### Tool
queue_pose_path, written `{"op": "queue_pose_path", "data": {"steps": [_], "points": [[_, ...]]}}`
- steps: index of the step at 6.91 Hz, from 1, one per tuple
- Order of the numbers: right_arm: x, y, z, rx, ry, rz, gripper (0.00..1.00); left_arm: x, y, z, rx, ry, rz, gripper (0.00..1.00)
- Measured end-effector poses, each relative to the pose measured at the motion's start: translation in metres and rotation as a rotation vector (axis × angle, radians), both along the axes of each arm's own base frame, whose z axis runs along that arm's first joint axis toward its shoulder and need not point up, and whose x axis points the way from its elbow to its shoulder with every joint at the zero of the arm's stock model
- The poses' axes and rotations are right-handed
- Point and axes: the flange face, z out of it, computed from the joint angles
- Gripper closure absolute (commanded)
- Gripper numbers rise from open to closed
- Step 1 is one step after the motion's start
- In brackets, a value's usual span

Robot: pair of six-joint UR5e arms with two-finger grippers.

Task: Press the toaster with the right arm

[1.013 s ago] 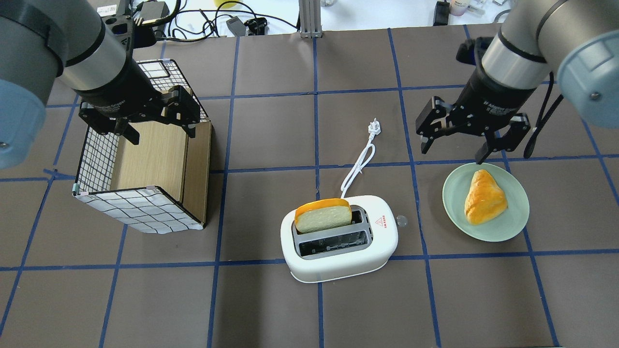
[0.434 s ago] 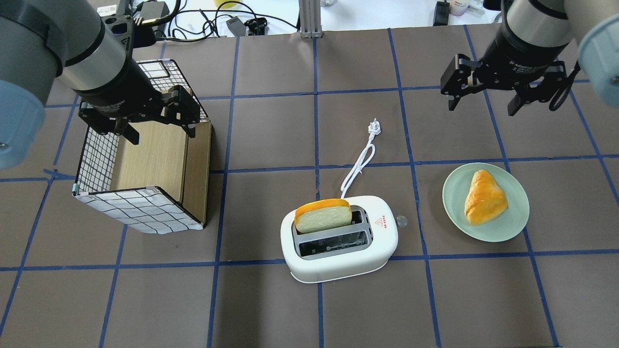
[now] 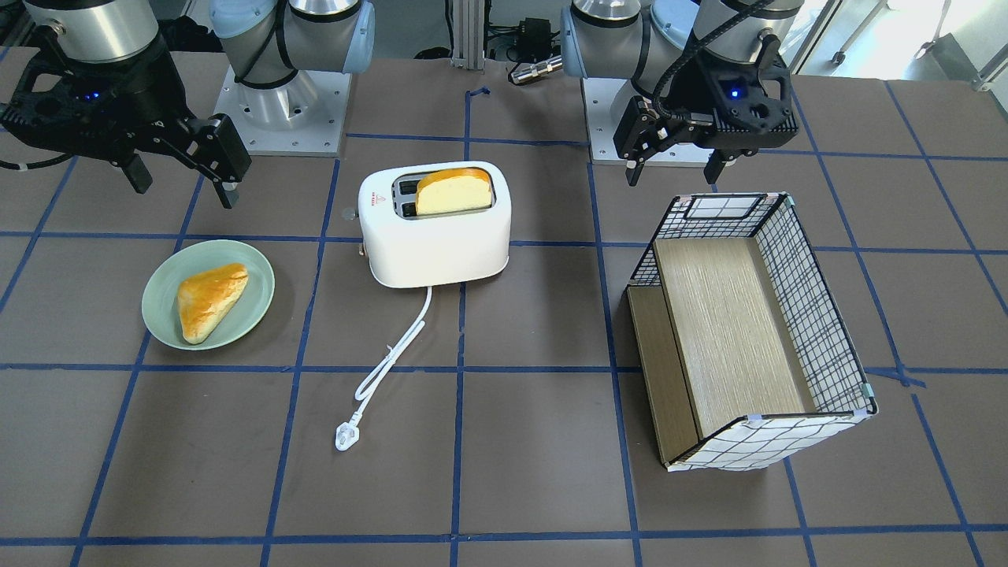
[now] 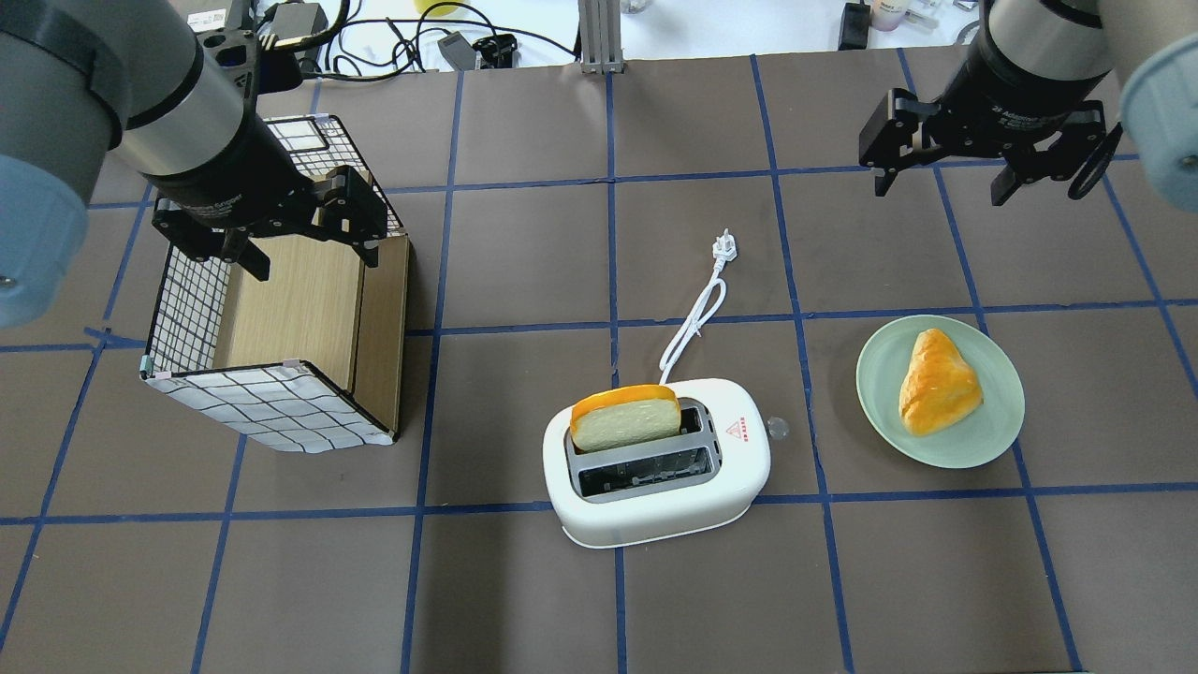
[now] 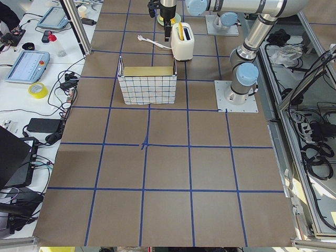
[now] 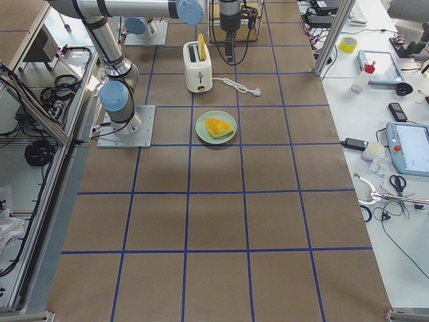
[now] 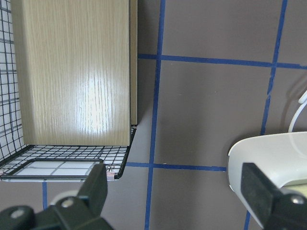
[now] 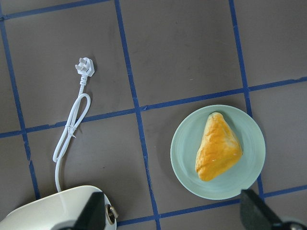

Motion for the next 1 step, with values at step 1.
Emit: {"op": "queue_pose_path", "data": {"steps": [1], "points": [[0.0019, 0.0004, 0.0004, -0.001, -0.017, 0.002, 0.00, 0.0000, 0.0000, 0.0000, 0.000, 0.000, 0.000, 0.00]]}}
